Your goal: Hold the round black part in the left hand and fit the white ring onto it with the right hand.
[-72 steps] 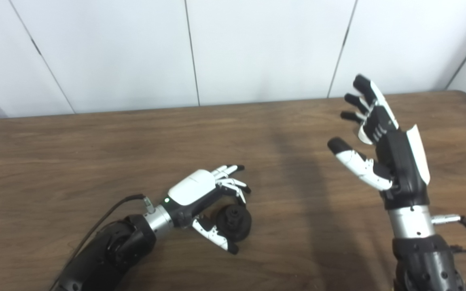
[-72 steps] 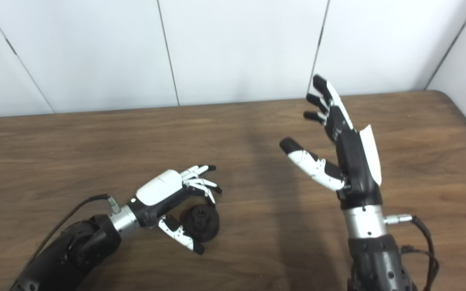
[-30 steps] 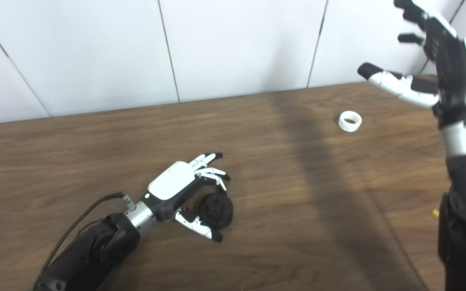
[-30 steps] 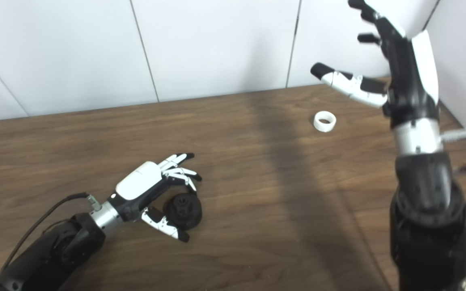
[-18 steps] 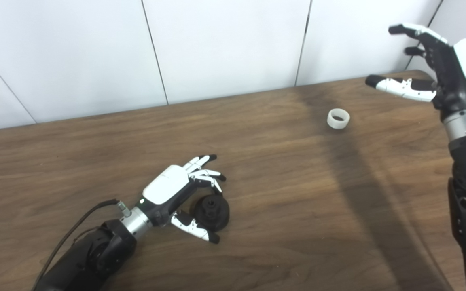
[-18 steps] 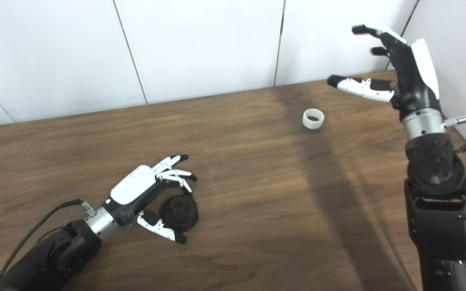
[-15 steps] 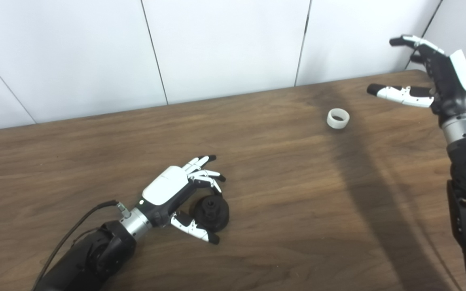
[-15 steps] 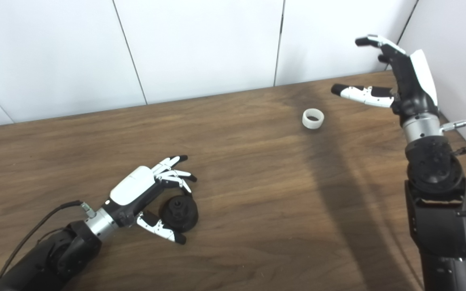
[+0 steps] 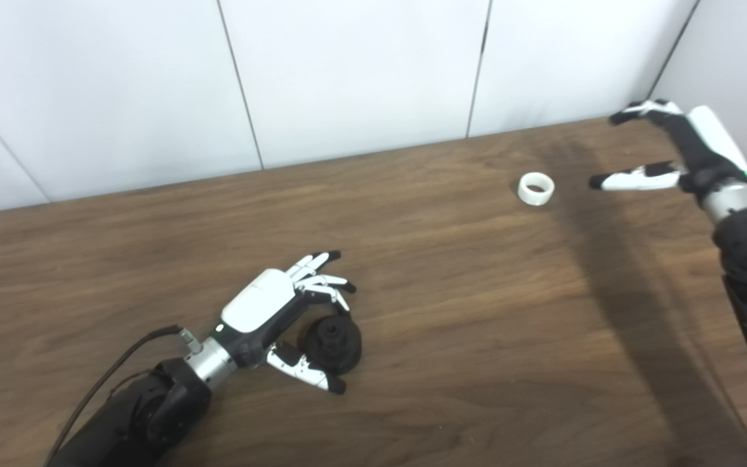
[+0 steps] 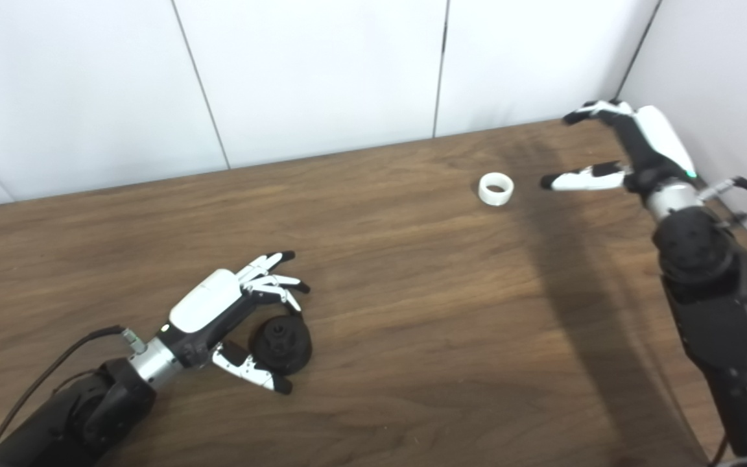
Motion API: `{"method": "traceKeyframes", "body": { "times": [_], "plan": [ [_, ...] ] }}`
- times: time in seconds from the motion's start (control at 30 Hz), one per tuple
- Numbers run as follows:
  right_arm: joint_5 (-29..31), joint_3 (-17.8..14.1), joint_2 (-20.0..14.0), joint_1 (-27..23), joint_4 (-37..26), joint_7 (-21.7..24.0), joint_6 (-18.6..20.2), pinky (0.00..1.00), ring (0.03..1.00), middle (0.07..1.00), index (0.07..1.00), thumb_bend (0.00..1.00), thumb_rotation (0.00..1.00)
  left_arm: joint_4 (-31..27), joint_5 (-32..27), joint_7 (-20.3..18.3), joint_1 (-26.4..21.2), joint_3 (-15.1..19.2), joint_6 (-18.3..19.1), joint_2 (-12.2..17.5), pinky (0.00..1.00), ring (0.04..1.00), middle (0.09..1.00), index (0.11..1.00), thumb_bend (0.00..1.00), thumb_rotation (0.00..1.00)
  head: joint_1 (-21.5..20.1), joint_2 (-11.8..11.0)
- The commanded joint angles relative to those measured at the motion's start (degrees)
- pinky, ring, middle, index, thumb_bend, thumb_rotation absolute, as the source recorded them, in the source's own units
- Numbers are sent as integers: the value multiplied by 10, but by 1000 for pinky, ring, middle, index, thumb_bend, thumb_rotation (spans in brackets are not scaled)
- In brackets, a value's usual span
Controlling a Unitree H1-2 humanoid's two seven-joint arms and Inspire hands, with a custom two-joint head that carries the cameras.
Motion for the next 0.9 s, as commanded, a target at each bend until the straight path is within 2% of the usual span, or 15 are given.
{"method": "traceKeyframes", "body": {
  "times": [0.0, 0.2, 0.37, 0.63, 0.87],
  "plan": [
    [-18, 9, -41, -39, -4, 11, 0, 906, 991, 906, 748, 900, 310, 1, 1, -1, -11, -7, 4, 18, 1000, 1000, 802, 480, 524, 63, -10, -3],
    [-77, 81, -85, -93, 11, 67, 17, 894, 1000, 925, 770, 917, 271, 2, -5, -5, -9, -6, 4, 27, 1000, 1000, 804, 480, 524, 65, -25, -8],
    [-110, 132, -100, -120, 20, 97, -2, 922, 989, 926, 774, 967, 266, 2, -4, -2, -6, -11, 4, 26, 1000, 1000, 806, 481, 524, 64, -21, -13],
    [-152, 181, -101, -161, 45, 116, -29, 958, 989, 917, 772, 938, 241, -4, -6, -13, -2, -12, 4, 32, 1000, 1000, 808, 480, 524, 64, -29, -18],
    [-168, 199, -80, -190, 73, 119, -49, 964, 987, 913, 767, 948, 241, -2, -6, -7, -2, -13, 4, 37, 1000, 1000, 802, 481, 524, 64, -39, -26]
  ]
}}
